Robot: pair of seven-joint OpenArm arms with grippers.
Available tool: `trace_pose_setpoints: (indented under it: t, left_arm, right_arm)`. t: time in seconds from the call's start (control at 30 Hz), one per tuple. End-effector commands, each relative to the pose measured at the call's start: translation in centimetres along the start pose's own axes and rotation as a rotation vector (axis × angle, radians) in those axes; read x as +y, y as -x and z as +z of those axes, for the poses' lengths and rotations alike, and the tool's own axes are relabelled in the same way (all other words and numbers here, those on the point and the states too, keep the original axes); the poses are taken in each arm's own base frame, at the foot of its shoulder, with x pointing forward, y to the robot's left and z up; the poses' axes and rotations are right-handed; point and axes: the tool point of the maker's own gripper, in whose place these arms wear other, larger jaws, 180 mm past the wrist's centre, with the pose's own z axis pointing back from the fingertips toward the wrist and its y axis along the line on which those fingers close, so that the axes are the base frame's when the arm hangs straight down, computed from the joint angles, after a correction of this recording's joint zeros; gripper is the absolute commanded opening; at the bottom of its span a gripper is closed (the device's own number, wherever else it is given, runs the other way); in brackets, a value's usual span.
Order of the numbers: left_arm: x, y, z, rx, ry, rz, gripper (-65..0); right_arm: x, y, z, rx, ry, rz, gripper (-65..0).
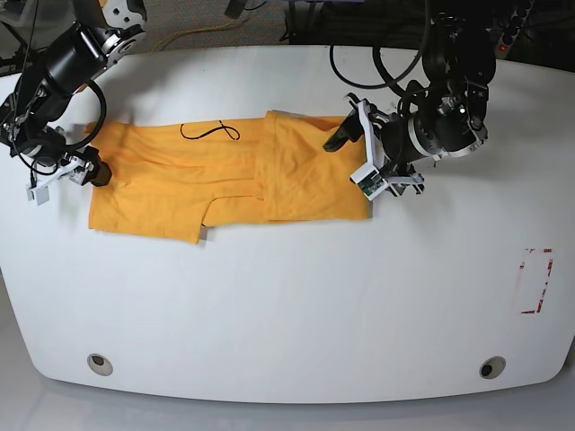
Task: Fold the T-shirt properly
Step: 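Release the left gripper and press the folded end flat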
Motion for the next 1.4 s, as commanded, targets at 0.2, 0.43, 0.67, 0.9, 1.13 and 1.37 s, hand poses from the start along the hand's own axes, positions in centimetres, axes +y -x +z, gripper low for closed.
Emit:
trace_pose_setpoints:
  t: [0.2,0.43,0.67,0.9,1.13,1.37]
  left_arm:
    - [4.6,-3.0,2.9,-0.208,-0.128,0.171,-27.8]
    - [7.9,-1.2,2.1,-0.200,-0.159,0.291,-27.8]
    - [9.0,1.4,0.2,-0.141,-0.139,0.386,-27.8]
    - [7.4,2.2,-2.1,-0.093,-0.066,0.398,-27.8]
    - [6.5,1.0,-1.8,-0.109,-0.056,0.349,-27.9]
    - [6.2,0.7,-1.3,-0.115,-0.072,0.326,-27.9]
  right_arm:
    - [-0.2,-2.1,1.0,-0.054,0.011,0.024,-13.2]
    - [0.1,-1.8,0.6,-0.050,0.002,0.019,-13.2]
    - [0.5,-1.6,0.2,-0.049,-0.010,0.013,-13.2]
    - [2.8,-1.7,-1.7,-0.052,-0.051,0.068,-13.2]
    - [4.9,0.6,-3.8,-0.014,-0.097,0.082,-13.2]
    - [5.9,1.5,-4.5,-0.001,-0.120,0.072,-13.3]
